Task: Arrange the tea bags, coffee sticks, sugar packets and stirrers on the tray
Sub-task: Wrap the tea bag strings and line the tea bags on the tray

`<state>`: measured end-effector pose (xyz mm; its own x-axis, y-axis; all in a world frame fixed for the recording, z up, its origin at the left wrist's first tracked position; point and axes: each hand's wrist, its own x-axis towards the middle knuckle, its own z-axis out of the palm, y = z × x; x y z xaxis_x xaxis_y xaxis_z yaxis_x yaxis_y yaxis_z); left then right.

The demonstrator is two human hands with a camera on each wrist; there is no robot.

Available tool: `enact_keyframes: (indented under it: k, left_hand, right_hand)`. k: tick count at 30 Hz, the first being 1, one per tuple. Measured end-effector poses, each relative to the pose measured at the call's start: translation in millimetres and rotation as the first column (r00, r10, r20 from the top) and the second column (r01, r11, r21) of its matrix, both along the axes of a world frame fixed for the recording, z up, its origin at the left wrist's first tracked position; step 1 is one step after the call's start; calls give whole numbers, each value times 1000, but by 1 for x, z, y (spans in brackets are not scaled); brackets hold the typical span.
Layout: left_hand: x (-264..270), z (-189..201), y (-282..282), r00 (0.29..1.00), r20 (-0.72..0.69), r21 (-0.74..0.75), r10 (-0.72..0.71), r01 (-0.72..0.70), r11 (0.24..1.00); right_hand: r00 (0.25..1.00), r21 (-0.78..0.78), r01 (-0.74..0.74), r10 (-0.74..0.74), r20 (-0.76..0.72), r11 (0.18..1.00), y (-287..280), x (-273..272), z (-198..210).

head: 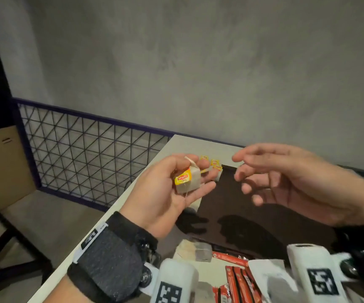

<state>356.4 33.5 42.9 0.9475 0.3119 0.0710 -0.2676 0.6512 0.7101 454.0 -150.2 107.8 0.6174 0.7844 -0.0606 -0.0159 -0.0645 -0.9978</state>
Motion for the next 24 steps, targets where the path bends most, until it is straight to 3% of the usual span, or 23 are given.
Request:
enact_keyframes:
  k: [4, 6, 12, 17, 24]
  left_hand:
    - [6, 14, -25, 998, -3, 373, 62, -57, 926]
    - [13, 28, -42, 998, 15, 456, 58, -59, 888]
    - [38, 62, -85, 987, 130, 539, 99, -154, 828]
    - [51, 72, -94, 983, 177, 664, 51, -158, 731]
    - [47, 79, -91, 974, 225, 697, 16, -173, 696]
  right_hand:
    - [984, -1, 38, -37, 176, 999, -27, -16, -3]
    - [962, 21, 68, -72, 263, 997, -35, -16, 1]
    - [878, 147, 220, -261, 402, 964, -52, 3, 10]
    - [893, 267, 209, -295, 341, 941, -72, 14, 14]
    - [916, 306, 198, -287, 280, 931, -72, 16, 14]
